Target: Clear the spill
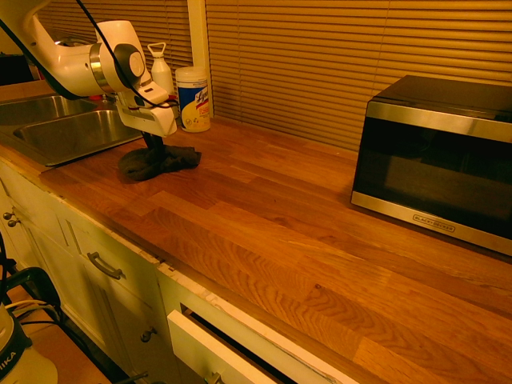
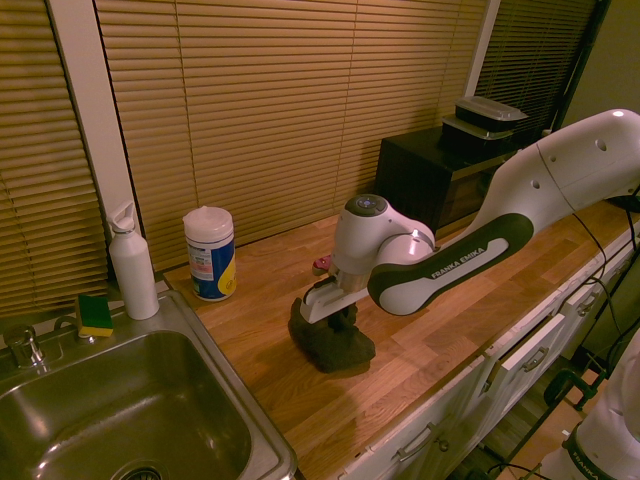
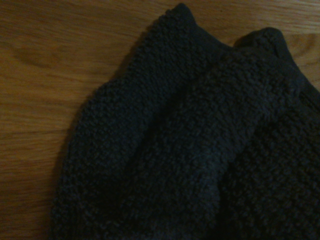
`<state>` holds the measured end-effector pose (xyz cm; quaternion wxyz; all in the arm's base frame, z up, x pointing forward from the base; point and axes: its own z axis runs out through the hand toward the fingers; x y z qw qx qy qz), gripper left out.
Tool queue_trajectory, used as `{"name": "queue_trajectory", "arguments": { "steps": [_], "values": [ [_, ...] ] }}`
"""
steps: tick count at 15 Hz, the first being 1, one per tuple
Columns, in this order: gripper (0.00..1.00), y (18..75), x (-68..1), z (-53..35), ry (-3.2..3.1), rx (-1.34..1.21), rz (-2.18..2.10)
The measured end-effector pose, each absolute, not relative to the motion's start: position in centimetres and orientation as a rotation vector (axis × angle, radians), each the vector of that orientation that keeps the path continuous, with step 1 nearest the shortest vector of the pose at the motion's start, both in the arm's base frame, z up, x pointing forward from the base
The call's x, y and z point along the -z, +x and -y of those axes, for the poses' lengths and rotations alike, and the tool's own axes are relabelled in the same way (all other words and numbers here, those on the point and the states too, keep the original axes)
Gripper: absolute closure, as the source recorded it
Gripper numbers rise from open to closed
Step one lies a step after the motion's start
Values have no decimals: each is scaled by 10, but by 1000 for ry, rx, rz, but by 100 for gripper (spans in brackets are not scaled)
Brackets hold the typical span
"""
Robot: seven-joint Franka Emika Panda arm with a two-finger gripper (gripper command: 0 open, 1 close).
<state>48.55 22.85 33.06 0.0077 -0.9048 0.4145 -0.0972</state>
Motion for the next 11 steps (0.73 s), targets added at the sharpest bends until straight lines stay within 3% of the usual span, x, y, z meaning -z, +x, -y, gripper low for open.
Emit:
{"name": "queue_trajectory", "arguments": {
  "steps": [6, 11],
  "values": [
    [0, 481, -340, -230, -2815, 317, -1294],
    [0, 452, -389, -221, -2760, 369, -1331]
  ]
}}
